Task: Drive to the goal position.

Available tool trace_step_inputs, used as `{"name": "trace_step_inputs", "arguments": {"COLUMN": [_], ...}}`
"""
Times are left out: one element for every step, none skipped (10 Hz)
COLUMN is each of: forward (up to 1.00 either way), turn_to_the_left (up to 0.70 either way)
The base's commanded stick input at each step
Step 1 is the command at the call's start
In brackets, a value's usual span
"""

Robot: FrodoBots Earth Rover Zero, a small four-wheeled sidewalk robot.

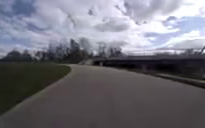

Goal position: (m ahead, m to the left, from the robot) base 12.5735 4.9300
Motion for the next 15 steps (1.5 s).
{"name": "trace_step_inputs", "arguments": {"forward": [1.0,1.0,1.0,1.0,1.0,1.0,1.0,1.0,1.0,1.0,1.0,1.0,1.0,1.0,1.0], "turn_to_the_left": [0.0,0.0,0.0,0.0,0.0,0.0,0.0,0.01,0.04,0.1,0.09,0.05,0.01,0.0,0.01]}}
